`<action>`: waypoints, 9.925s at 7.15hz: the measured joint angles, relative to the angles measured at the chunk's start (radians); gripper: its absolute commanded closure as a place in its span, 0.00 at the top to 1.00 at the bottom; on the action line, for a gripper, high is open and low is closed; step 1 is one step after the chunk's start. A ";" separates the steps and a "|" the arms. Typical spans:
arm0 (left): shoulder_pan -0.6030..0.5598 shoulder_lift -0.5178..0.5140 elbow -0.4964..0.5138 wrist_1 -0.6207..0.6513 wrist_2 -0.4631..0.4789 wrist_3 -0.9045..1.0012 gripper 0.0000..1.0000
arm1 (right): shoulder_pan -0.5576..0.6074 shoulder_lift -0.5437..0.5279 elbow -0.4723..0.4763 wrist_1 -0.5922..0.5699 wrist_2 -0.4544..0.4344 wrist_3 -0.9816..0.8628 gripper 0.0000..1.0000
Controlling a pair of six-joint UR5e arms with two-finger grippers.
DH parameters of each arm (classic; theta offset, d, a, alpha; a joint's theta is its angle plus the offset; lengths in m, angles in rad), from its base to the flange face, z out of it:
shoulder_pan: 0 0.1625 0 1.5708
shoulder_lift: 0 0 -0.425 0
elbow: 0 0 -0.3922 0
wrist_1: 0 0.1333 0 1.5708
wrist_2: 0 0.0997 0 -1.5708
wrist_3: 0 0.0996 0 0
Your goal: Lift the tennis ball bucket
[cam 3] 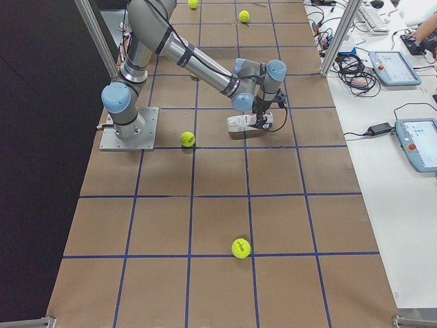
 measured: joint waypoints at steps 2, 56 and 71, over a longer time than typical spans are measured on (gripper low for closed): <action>0.007 0.002 0.000 -0.001 0.000 0.001 1.00 | 0.010 -0.014 -0.020 -0.004 0.005 0.011 0.64; -0.263 -0.502 0.209 0.265 0.123 -0.058 1.00 | 0.184 -0.278 -0.229 0.339 0.047 0.369 1.00; -0.094 0.015 -0.103 0.091 -0.006 -0.035 1.00 | 0.185 -0.284 -0.241 0.340 0.040 0.445 1.00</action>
